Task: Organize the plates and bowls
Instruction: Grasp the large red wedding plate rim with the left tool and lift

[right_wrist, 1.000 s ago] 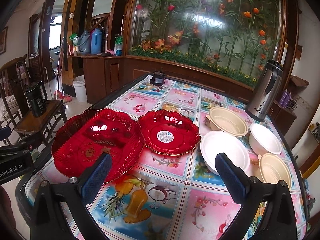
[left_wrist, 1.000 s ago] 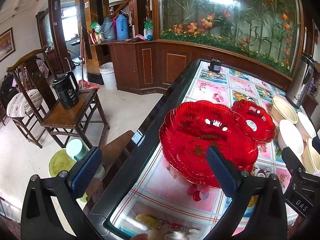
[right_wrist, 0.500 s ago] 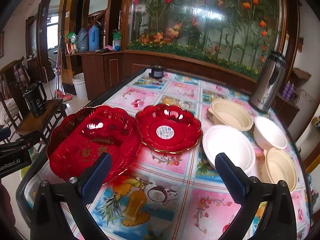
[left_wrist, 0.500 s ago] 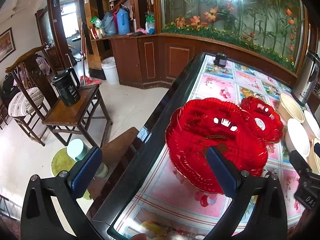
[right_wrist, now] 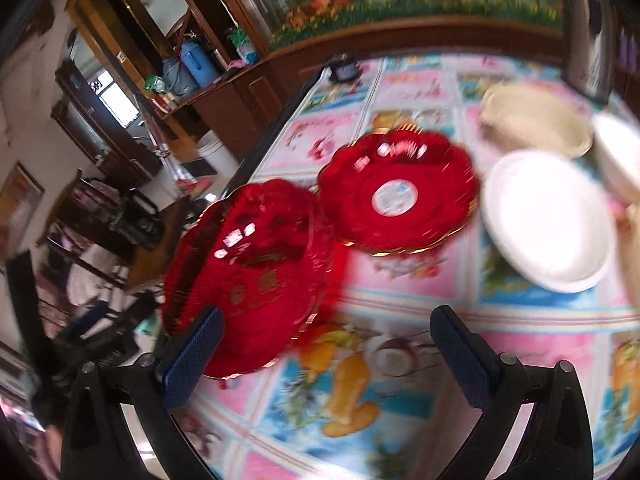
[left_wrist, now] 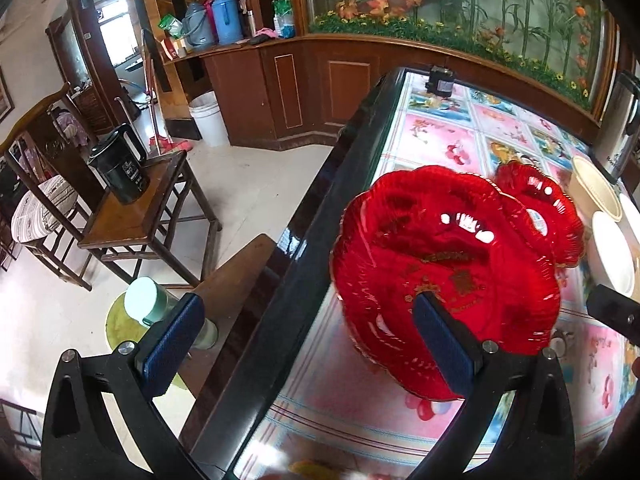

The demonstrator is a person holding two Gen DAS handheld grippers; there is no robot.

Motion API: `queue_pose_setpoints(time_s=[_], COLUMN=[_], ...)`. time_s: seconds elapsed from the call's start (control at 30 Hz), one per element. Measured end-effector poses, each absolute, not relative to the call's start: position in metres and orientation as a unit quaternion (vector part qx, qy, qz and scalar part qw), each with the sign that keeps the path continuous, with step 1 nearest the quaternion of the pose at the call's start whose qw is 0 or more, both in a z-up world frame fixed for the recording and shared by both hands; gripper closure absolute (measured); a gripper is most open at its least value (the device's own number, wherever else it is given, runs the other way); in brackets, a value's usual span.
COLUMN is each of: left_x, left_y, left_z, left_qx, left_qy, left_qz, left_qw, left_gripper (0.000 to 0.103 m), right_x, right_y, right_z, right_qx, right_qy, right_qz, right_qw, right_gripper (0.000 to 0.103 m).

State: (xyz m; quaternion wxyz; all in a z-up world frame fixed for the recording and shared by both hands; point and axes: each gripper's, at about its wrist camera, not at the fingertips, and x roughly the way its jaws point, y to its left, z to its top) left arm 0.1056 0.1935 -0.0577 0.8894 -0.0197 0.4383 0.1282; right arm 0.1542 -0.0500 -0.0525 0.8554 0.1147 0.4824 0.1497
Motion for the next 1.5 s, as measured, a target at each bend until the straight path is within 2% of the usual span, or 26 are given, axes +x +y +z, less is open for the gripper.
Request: queue_pose_setpoints(time_s=[0.23,0.33,0.47,0.53,0.63,0.67,0.7,0.8,0.83,0.93,1.0,1.5], left_x=[0.116,0.12,0.127,0.128,0.13,0.131,0.131,0.132,0.133,0.131,0.13,0.086], left_y=[0.216,0.216,0.215,0.214,0.217,0.219,0.22,0.218,0.216,0.21,0.205,0.189], left_z=[-0.072,-0.074,-0.08,-0.081,-0.083,-0.083,-0.084,-0.086,-0.087,-0.085,-0.084,-0.06], left_qx=[-0.074,-0.082,-0.091,-0.094,-0.11,-0.118,-0.123,-0.124,-0.122,-0.118,-0.102,-0.048], left_qy=[0.471,0.472,0.481,0.481,0.483,0.484,0.485,0.489,0.489,0.482,0.481,0.456], left_qz=[0.109,0.103,0.095,0.093,0.083,0.077,0.073,0.064,0.063,0.053,0.055,0.045], left_qw=[0.872,0.871,0.867,0.867,0.865,0.864,0.863,0.861,0.862,0.867,0.869,0.888], left_gripper=[0.0,0.0,0.0,0.005,0.031,0.048,0.061,0.081,0.083,0.094,0.096,0.096], right_x=[0.184,0.191,0.197,0.2,0.2,0.2,0.201,0.202,0.203,0.201,0.198,0.167], right_y=[-0.044,-0.044,-0.042,-0.039,-0.036,-0.035,-0.034,-0.034,-0.034,-0.034,-0.033,-0.035], right_z=[-0.09,-0.103,-0.112,-0.117,-0.115,-0.115,-0.116,-0.119,-0.12,-0.122,-0.119,-0.106], right_qx=[0.186,0.202,0.206,0.202,0.197,0.196,0.195,0.196,0.195,0.203,0.2,0.174], right_qy=[0.543,0.558,0.567,0.575,0.572,0.572,0.573,0.576,0.577,0.572,0.566,0.552], right_qz=[0.16,0.155,0.148,0.149,0.148,0.149,0.15,0.146,0.145,0.151,0.157,0.165], right_qw=[0.803,0.79,0.784,0.779,0.782,0.782,0.781,0.78,0.78,0.78,0.784,0.799], right_gripper=[0.001,0.005,0.021,0.028,0.035,0.038,0.048,0.07,0.078,0.085,0.09,0.09])
